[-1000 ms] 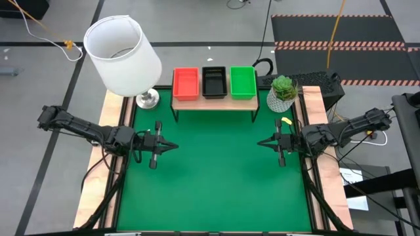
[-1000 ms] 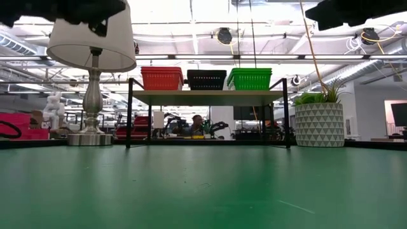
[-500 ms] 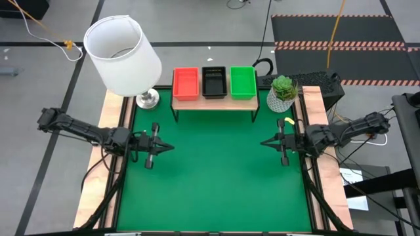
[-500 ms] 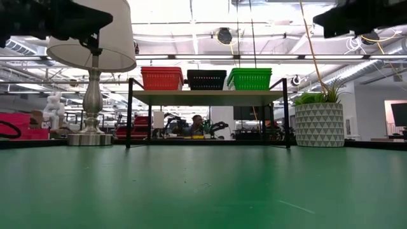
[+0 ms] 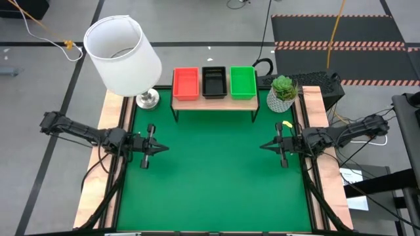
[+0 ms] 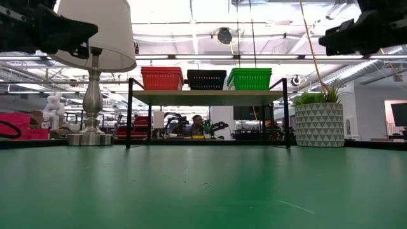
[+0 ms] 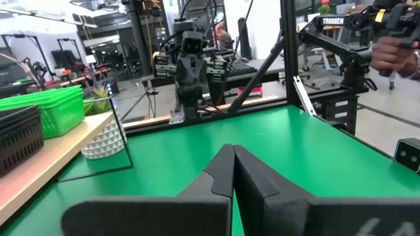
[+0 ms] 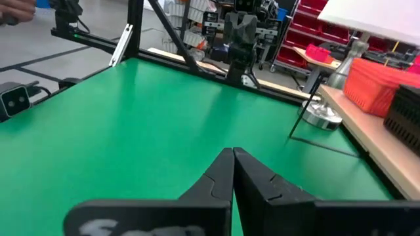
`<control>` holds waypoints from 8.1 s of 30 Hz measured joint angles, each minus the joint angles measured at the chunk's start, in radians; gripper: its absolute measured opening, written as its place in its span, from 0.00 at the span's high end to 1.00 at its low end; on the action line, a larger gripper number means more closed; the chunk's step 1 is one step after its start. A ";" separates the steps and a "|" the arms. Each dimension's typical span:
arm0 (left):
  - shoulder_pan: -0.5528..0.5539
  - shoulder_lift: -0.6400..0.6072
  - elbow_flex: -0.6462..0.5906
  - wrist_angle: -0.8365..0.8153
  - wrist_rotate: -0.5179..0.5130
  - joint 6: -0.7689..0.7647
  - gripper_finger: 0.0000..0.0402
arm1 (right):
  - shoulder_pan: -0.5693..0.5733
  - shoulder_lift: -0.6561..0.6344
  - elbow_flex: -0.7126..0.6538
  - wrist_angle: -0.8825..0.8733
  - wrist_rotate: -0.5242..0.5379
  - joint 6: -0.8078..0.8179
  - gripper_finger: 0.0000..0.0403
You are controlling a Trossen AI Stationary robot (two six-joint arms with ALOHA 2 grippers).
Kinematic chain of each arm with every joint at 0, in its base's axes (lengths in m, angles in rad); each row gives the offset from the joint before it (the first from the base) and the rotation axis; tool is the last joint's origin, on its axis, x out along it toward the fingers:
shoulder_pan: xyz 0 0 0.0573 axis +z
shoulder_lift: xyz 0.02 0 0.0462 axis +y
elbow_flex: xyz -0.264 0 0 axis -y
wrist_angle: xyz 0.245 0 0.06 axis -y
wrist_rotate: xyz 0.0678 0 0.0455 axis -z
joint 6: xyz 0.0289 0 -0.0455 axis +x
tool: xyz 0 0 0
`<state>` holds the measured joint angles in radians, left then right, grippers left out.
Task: Stack baskets on shelf by color
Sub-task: Return to Home Position
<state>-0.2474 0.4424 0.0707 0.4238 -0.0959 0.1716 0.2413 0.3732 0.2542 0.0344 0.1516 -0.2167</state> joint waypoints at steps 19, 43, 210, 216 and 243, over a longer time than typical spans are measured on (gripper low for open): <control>0.001 -0.091 -0.061 0.005 0.009 0.009 0.98 | 0.000 -0.229 -0.204 0.058 0.001 0.029 1.00; 0.001 -0.092 -0.061 0.023 -0.001 0.008 0.99 | 0.000 -0.372 -0.218 0.012 0.007 -0.063 1.00; 0.181 -0.440 -0.059 -0.413 0.095 0.052 0.91 | -0.130 -0.370 -0.239 -0.001 -0.153 -0.008 1.00; 0.182 -0.440 -0.059 -0.413 0.095 0.058 0.91 | -0.130 -0.370 -0.239 -0.001 -0.153 -0.008 1.00; 0.181 -0.440 -0.060 -0.413 0.095 0.056 0.91 | -0.130 -0.370 -0.239 -0.001 -0.153 -0.008 1.00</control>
<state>-0.0659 0.0025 0.0109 0.0113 -0.0010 0.2278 0.1111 0.0030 0.0149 0.0335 -0.0017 -0.2245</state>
